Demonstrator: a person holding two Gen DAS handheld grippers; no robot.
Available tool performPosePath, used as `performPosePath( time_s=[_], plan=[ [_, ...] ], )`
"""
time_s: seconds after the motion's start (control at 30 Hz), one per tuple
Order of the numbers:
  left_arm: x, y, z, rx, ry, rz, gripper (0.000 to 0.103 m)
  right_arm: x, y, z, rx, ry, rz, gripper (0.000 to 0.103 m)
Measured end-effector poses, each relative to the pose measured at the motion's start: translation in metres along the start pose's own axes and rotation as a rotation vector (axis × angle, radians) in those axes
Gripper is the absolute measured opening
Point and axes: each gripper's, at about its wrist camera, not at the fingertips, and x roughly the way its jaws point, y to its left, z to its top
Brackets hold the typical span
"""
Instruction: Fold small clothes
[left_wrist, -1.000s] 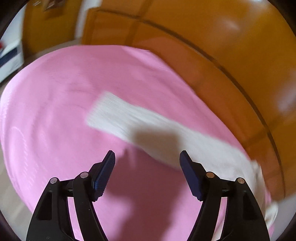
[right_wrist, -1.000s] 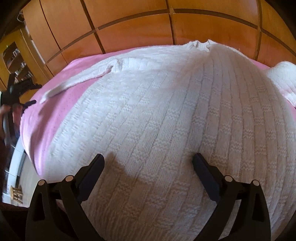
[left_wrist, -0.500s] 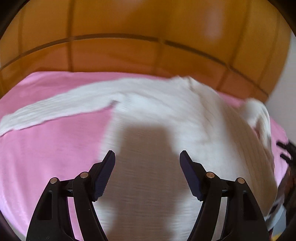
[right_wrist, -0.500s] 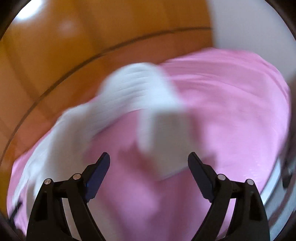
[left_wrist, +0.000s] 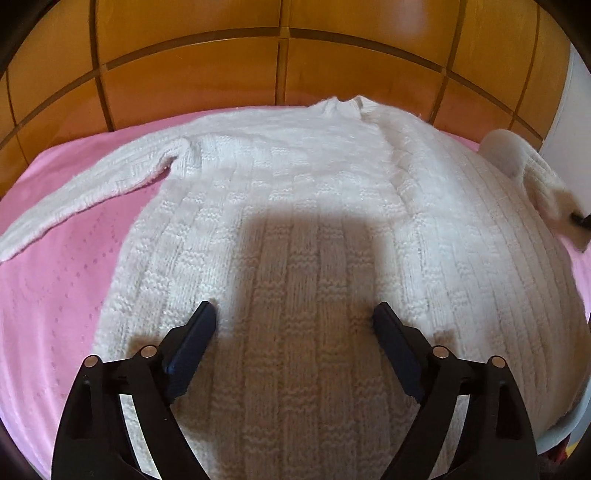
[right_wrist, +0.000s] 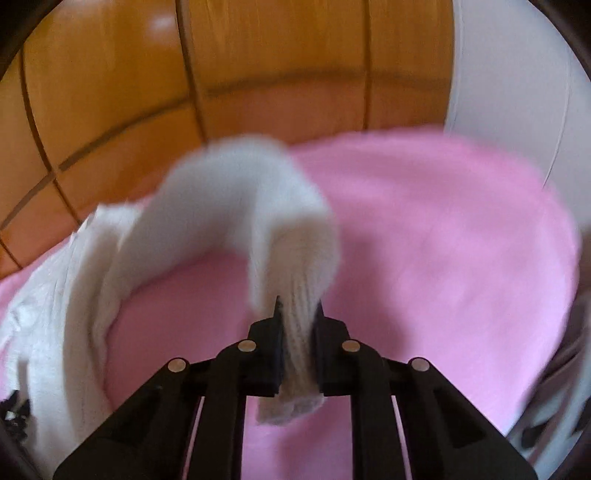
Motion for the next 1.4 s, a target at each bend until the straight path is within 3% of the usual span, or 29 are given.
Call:
performPosePath(
  time_s=[0.1,0.17,0.27,0.37,0.43,0.57,0.6,0.67,0.73,0.87,0.97,1.0,1.13,1.2,1.3,1.4],
  plan=[
    [-0.001,-0.003,-0.001,-0.003,-0.004,0.008,0.089,-0.022,-0.023,0.038,-0.065,-0.117,-0.168,0.012],
    [0.001,-0.002,0.0,-0.01,-0.005,0.008,0.09,-0.025,-0.037,0.059,-0.083,-0.148,-0.259,0.011],
    [0.004,-0.003,0.0,-0.011,-0.006,0.01,0.09,-0.012,-0.063,0.094,-0.088,-0.153,-0.381,0.011],
    [0.004,-0.003,0.0,-0.012,-0.002,0.009,0.092,0.015,-0.084,0.119,-0.161,-0.139,-0.567,0.011],
    [0.005,-0.003,0.0,-0.014,0.001,0.008,0.092,0.048,-0.101,0.121,-0.225,-0.081,-0.691,0.01],
    [0.007,-0.002,0.002,-0.008,0.005,0.013,0.094,0.083,-0.132,0.109,-0.13,0.029,-0.658,0.015],
    [0.007,-0.002,0.002,-0.008,0.007,0.013,0.094,0.087,-0.135,0.104,-0.08,0.039,-0.619,0.019],
    [0.007,-0.002,0.003,-0.007,0.01,0.011,0.095,0.087,-0.132,0.096,-0.009,0.029,-0.574,0.054],
    [0.006,-0.001,0.003,-0.005,0.012,0.009,0.095,0.073,-0.115,0.084,0.021,-0.013,-0.521,0.065],
    [-0.002,0.003,0.007,-0.005,0.025,0.008,0.094,0.052,-0.069,0.065,0.03,-0.046,-0.319,0.066],
    [-0.025,0.024,0.007,-0.049,-0.015,0.052,0.094,0.03,-0.043,0.039,0.088,0.032,0.051,0.065],
    [-0.031,0.031,0.007,-0.069,-0.021,0.059,0.094,0.025,-0.029,0.027,0.109,0.081,0.194,0.065],
    [-0.056,0.079,-0.004,-0.194,-0.027,0.077,0.094,0.025,0.019,-0.026,0.207,0.316,0.634,0.064],
    [-0.065,0.102,-0.016,-0.248,-0.01,0.058,0.094,0.024,0.036,-0.052,0.209,0.406,0.732,0.065],
    [-0.071,0.124,-0.038,-0.306,0.04,-0.035,0.092,0.008,0.05,-0.09,0.241,0.506,0.848,0.065],
    [-0.069,0.126,-0.056,-0.316,0.096,-0.112,0.075,-0.007,0.053,-0.113,0.257,0.556,0.91,0.065]
  ],
)
